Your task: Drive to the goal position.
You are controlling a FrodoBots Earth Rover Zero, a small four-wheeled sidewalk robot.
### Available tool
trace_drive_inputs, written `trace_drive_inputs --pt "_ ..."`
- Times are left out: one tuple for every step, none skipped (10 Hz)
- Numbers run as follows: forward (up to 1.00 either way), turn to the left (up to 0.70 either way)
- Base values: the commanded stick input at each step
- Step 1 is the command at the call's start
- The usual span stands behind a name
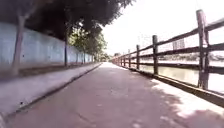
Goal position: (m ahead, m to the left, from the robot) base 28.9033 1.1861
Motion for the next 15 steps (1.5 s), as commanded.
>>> trace_drive_inputs --pt "0.98 0.01" --pt "0.98 0.01" --pt "0.98 0.01" --pt "0.98 -0.10" --pt "0.98 -0.16" --pt "0.98 -0.11" --pt "0.98 0.01" --pt "0.98 0.01" --pt "0.98 -0.02" --pt "0.98 -0.14" --pt "0.98 0.01" --pt "0.98 0.01" --pt "0.96 0.01" --pt "0.93 0.01" --pt "0.92 0.01"
